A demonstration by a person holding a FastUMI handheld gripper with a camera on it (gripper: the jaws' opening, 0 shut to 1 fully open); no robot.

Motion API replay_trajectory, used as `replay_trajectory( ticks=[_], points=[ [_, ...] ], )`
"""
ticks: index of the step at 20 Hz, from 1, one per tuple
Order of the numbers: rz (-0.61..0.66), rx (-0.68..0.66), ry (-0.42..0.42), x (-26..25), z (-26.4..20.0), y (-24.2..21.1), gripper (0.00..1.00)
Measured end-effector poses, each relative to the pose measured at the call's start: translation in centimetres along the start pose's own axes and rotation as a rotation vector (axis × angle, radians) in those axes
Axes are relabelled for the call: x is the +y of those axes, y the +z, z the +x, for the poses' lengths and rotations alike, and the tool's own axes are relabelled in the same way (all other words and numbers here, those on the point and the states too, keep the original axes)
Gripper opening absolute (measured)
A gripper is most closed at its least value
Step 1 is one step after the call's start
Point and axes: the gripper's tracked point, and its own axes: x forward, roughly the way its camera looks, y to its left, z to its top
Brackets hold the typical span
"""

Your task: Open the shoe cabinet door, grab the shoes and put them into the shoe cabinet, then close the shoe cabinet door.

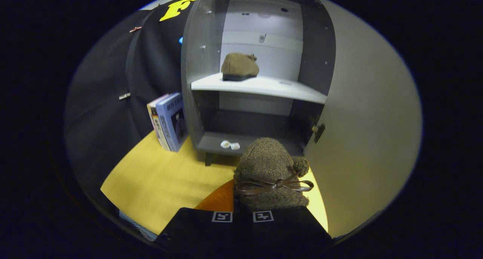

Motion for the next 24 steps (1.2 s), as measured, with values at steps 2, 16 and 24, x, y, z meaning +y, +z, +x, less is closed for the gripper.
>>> replay_trajectory(
  ticks=[2, 16, 24],
  points=[
    [0.004, -0.011, 0.008, 0.2, -0.4, 2.4, 0.05],
    [0.07, -0.093, -0.01, -2.9, 4.8, 18.3, 0.05],
    [0.082, -0.014, -0.016, -7.9, 15.6, 24.5, 0.05]
  ],
)
